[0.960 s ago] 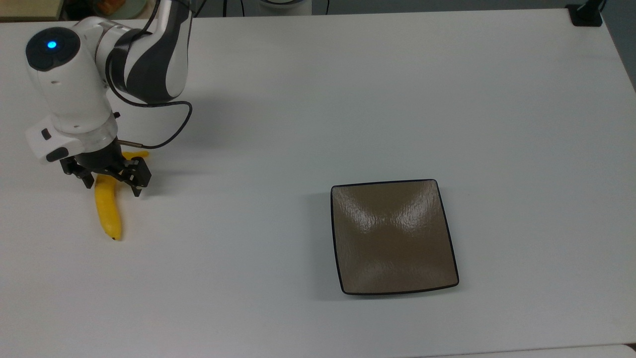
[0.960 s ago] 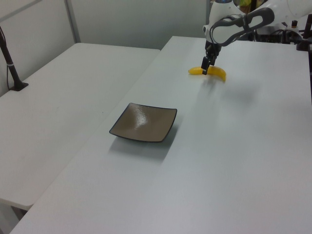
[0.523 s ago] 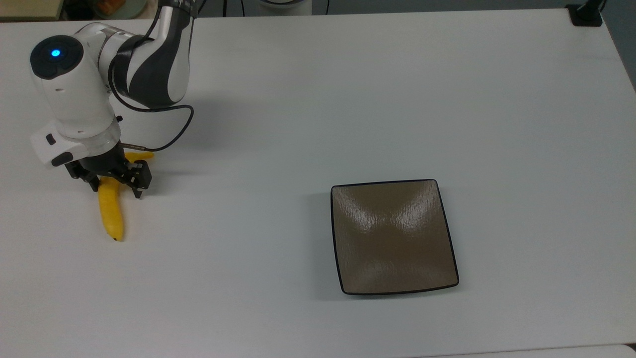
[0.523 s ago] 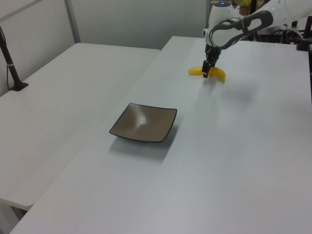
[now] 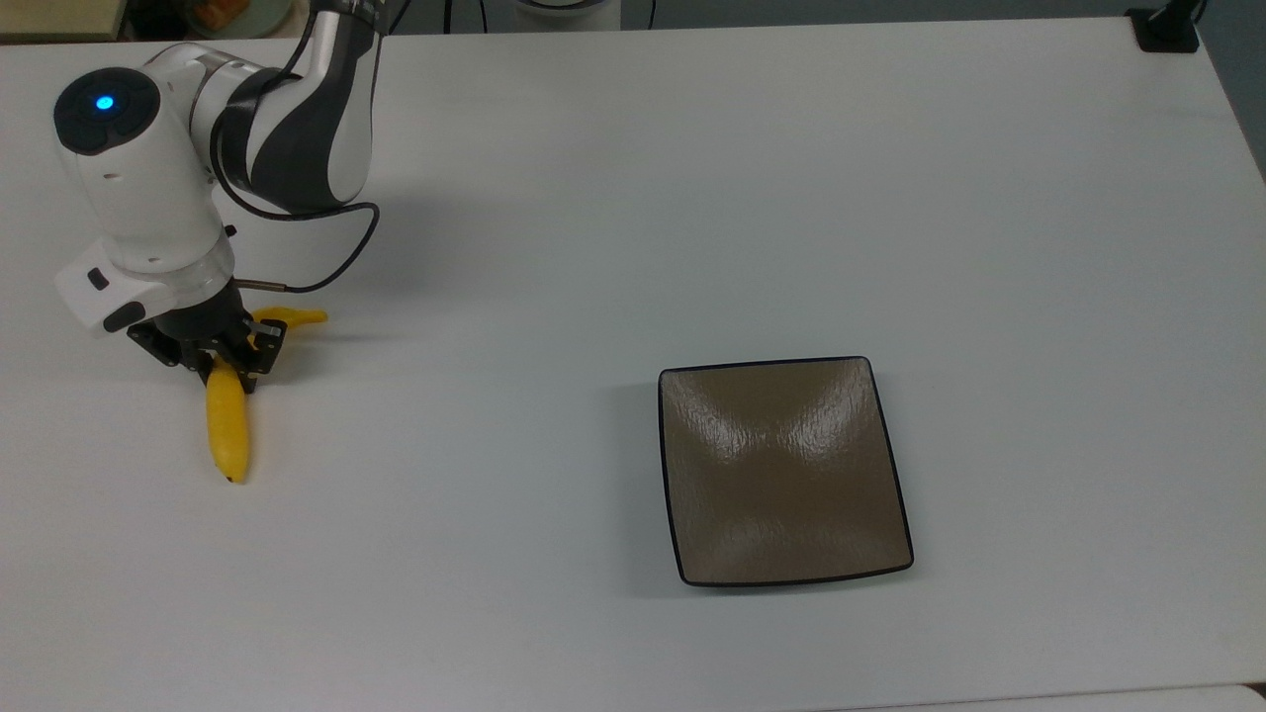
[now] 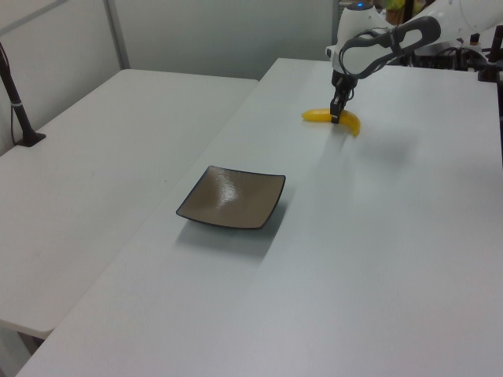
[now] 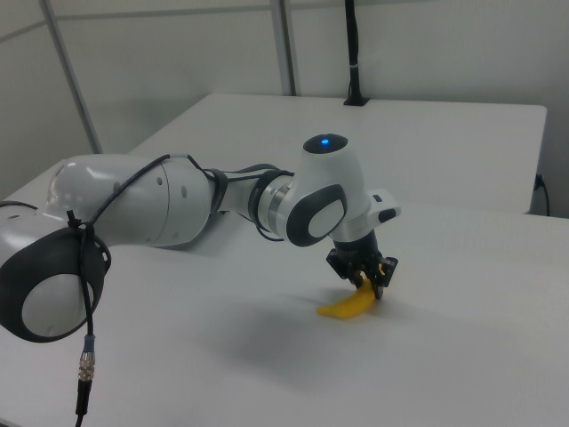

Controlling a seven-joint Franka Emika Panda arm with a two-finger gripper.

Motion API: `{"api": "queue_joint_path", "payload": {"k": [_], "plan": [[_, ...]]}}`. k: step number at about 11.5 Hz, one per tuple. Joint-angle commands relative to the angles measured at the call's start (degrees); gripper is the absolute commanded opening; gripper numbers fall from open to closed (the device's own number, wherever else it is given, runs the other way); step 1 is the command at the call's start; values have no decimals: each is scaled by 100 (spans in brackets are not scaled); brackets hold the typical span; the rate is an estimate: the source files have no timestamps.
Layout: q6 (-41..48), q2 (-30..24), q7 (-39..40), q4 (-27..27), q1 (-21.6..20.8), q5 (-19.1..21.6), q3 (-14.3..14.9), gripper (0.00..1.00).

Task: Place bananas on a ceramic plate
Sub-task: 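Lift the banana and carry it toward the brown plate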

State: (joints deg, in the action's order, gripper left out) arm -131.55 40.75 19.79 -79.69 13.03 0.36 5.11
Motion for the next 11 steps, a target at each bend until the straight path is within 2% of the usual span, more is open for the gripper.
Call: {"api": "queue_joint_path", "payload": {"k": [1, 4, 7, 9, 11], "plan": [[-29, -242, 192, -91, -28, 35, 95, 0], [593, -699, 192, -56, -72, 96, 95, 0], [1139, -1401, 192, -91, -230, 148, 69, 0], [1490, -1867, 192, -91, -493, 438, 77, 0], [1956, -2219, 175, -100, -774, 552, 86, 0]]}}
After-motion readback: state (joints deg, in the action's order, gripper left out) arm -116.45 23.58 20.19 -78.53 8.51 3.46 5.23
